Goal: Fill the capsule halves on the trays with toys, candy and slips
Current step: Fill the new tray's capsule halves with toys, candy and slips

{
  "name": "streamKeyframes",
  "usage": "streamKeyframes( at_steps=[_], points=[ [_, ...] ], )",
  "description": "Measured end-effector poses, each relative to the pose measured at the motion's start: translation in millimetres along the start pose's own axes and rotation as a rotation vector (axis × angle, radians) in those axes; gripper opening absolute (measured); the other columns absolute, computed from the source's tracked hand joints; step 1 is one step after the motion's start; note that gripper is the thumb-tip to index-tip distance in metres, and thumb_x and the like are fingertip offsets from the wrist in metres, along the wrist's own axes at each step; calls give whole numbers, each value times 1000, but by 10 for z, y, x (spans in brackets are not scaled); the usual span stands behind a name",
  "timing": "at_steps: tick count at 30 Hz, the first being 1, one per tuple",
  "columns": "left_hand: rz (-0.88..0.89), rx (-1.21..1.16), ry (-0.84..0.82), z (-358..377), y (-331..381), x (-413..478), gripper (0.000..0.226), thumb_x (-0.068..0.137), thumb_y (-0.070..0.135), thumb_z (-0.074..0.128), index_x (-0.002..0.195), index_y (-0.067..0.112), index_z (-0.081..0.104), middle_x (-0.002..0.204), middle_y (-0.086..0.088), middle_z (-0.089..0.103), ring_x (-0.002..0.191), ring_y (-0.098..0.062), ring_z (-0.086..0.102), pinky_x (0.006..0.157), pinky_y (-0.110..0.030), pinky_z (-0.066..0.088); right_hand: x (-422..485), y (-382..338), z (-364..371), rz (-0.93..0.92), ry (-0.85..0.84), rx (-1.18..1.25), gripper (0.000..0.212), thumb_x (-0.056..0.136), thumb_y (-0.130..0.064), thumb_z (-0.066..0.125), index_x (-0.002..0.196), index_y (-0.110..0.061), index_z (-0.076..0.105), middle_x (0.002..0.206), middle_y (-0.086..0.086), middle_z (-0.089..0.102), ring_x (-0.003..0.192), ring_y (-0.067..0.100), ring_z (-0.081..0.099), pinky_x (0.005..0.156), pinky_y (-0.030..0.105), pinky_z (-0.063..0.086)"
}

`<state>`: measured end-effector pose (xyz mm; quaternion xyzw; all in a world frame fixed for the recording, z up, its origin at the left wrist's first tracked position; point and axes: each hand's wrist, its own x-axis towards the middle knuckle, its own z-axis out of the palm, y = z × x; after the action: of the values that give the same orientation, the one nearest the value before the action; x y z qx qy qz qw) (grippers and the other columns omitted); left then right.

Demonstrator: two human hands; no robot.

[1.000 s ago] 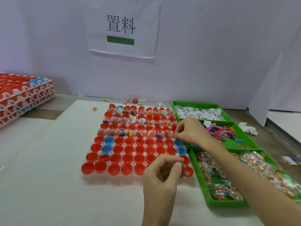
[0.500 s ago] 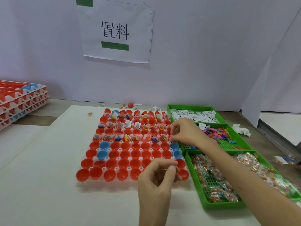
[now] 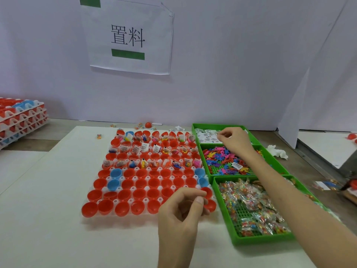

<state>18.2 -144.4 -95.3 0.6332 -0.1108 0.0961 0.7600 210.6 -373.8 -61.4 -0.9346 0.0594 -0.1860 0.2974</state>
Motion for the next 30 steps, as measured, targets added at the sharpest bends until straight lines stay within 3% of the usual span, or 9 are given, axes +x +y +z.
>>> streamKeyframes(
  at_steps=[3, 6, 10, 12, 18, 20, 22, 28, 30],
  points=[
    [66, 83, -60, 43, 8, -35, 18, 82, 16, 63, 81, 28, 76, 75, 0, 73, 69, -19, 69, 67, -33, 59, 193, 180, 56, 34, -14, -150, 29, 95, -30, 62, 119, -15, 70, 126, 8, 68, 112, 23, 62, 97, 39, 50],
    [109, 151, -105, 79, -25, -49, 17, 82, 18, 63, 84, 29, 75, 75, 5, 72, 71, -18, 70, 67, -25, 57, 348, 225, 87, 132, -85, -294, 44, 95, -38, 60, 131, -13, 63, 139, 8, 60, 126, 28, 56, 104, 47, 47],
    [95, 148, -97, 76, -42, -31, 18, 80, 19, 63, 83, 33, 74, 73, 6, 72, 70, -17, 70, 66, -24, 57, 480, 232, 151, 236, -156, -368, 27, 89, -22, 67, 105, -3, 75, 109, 12, 74, 97, 27, 69, 87, 39, 56],
    [92, 147, -89, 66, -44, -20, 19, 80, 19, 62, 81, 34, 74, 72, 5, 72, 69, -18, 70, 66, -25, 57, 520, 205, 185, 248, -121, -394, 16, 87, -15, 69, 98, -6, 76, 99, 9, 75, 91, 26, 68, 88, 42, 56],
    [110, 132, -80, 58, -34, -21, 19, 80, 16, 62, 78, 30, 73, 70, 2, 71, 67, -19, 69, 67, -33, 59, 464, 221, 205, 195, 78, -351, 19, 88, -10, 60, 83, -10, 79, 89, 5, 76, 89, 27, 67, 102, 48, 46],
    [111, 127, -85, 59, -32, -24, 18, 81, 16, 62, 78, 29, 73, 70, 4, 70, 67, -19, 69, 67, -32, 58, 435, 231, 160, 169, 103, -247, 18, 87, -8, 62, 81, -9, 79, 88, 7, 77, 82, 24, 69, 87, 43, 56],
    [109, 122, -91, 63, -31, -28, 16, 81, 17, 62, 79, 29, 73, 70, 5, 70, 68, -19, 69, 67, -30, 58, 412, 242, 111, 146, 101, -160, 15, 84, -3, 64, 79, -5, 78, 87, 10, 77, 74, 21, 68, 71, 33, 56],
    [165, 184, -89, 82, -44, -34, 13, 82, 19, 63, 84, 29, 73, 72, 9, 70, 71, -15, 69, 66, -21, 55, 300, 266, -59, 105, 111, -41, 17, 84, 0, 68, 74, -11, 74, 80, 9, 74, 62, 11, 63, 62, 27, 55],
    [254, 259, -100, 88, -43, -29, 10, 82, 26, 63, 83, 27, 73, 74, 14, 70, 71, -9, 68, 64, -16, 52, 232, 266, -121, 76, 150, -15, 17, 85, -1, 70, 76, -16, 73, 79, 3, 72, 66, 8, 62, 70, 28, 56]
  ],
)
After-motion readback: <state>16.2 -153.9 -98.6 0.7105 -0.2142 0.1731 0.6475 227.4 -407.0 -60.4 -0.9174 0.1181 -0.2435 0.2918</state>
